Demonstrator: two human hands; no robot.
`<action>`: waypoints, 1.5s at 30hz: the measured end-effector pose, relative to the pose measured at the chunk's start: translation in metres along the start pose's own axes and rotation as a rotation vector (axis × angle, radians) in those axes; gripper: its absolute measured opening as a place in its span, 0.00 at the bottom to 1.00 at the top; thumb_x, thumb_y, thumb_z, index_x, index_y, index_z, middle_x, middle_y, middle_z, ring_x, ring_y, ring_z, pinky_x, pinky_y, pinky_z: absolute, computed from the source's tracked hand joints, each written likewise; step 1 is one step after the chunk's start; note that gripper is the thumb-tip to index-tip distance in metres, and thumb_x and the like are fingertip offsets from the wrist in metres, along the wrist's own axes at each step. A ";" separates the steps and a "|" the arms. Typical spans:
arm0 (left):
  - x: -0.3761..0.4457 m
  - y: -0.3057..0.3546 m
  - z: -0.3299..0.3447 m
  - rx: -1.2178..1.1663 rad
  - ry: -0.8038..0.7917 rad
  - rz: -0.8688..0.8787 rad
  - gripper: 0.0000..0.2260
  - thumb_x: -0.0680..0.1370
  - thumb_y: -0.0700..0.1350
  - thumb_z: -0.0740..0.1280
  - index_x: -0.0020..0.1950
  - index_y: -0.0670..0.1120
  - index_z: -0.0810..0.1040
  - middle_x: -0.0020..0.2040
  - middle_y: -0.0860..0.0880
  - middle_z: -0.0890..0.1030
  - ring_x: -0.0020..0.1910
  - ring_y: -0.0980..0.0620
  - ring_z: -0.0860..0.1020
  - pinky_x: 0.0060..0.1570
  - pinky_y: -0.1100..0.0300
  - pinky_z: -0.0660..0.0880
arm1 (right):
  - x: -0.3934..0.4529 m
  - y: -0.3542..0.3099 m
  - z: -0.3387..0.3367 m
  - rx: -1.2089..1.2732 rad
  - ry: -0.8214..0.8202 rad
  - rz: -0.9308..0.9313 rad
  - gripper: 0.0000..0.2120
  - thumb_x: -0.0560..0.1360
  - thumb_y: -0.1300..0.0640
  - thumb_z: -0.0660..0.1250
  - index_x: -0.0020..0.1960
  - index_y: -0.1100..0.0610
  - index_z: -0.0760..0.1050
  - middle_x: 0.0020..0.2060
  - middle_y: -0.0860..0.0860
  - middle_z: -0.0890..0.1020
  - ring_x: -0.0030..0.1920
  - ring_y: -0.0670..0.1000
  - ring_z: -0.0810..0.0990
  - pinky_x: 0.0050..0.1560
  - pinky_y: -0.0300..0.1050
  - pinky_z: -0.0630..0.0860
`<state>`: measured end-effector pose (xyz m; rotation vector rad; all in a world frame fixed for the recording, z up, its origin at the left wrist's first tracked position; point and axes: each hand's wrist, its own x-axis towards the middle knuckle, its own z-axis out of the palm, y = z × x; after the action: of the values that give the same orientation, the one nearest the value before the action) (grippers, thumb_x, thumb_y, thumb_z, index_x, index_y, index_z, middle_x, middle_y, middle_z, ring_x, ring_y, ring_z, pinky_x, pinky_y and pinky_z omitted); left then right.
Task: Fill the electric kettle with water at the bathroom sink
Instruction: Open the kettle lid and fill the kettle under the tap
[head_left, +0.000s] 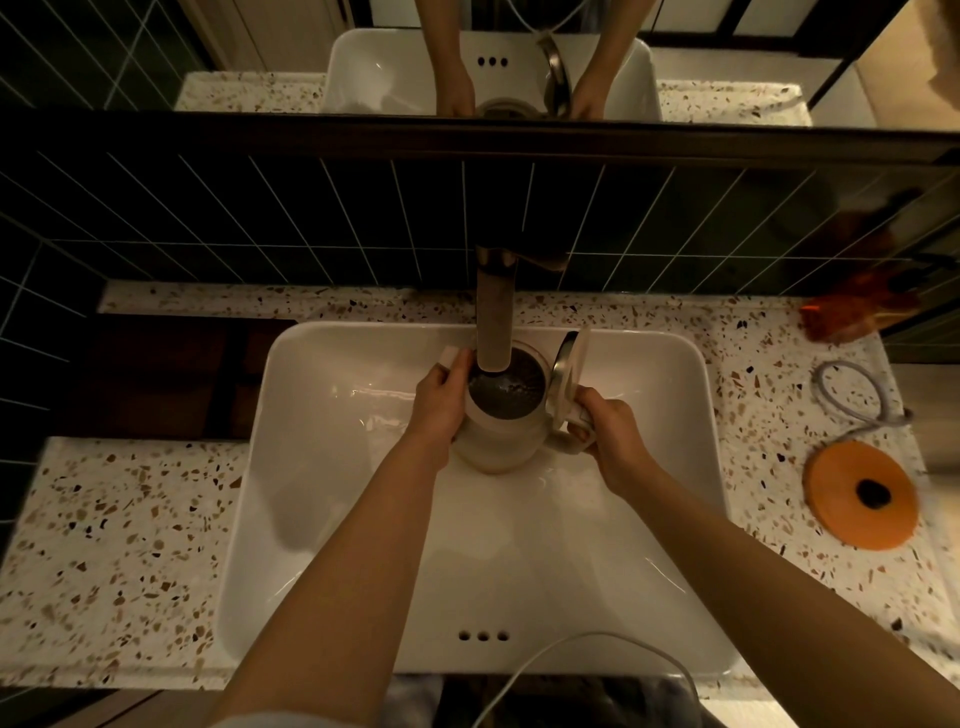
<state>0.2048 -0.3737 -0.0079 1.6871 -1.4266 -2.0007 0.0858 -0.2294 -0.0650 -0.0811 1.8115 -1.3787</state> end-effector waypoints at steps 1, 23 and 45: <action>0.000 0.000 0.000 -0.001 0.001 -0.002 0.13 0.79 0.58 0.60 0.54 0.50 0.73 0.42 0.56 0.76 0.40 0.57 0.73 0.35 0.61 0.68 | 0.000 0.000 0.000 0.001 0.001 0.003 0.18 0.76 0.52 0.62 0.33 0.62 0.74 0.20 0.51 0.71 0.28 0.50 0.71 0.38 0.46 0.69; 0.007 -0.003 -0.002 -0.012 -0.006 -0.001 0.13 0.79 0.58 0.60 0.55 0.50 0.72 0.42 0.57 0.76 0.40 0.58 0.73 0.35 0.61 0.68 | -0.001 -0.001 0.003 -0.015 0.023 0.014 0.16 0.76 0.51 0.62 0.39 0.63 0.78 0.25 0.55 0.73 0.34 0.56 0.72 0.44 0.51 0.70; 0.017 -0.010 0.004 -0.127 0.094 -0.014 0.16 0.78 0.57 0.63 0.58 0.48 0.79 0.50 0.48 0.81 0.43 0.50 0.77 0.40 0.59 0.70 | -0.022 0.001 -0.003 -0.072 -0.040 -0.212 0.11 0.76 0.49 0.61 0.44 0.56 0.76 0.40 0.48 0.78 0.43 0.49 0.76 0.50 0.53 0.74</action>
<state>0.1999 -0.3767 -0.0270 1.7170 -1.2334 -1.9461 0.0984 -0.2156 -0.0531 -0.3447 1.8613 -1.4457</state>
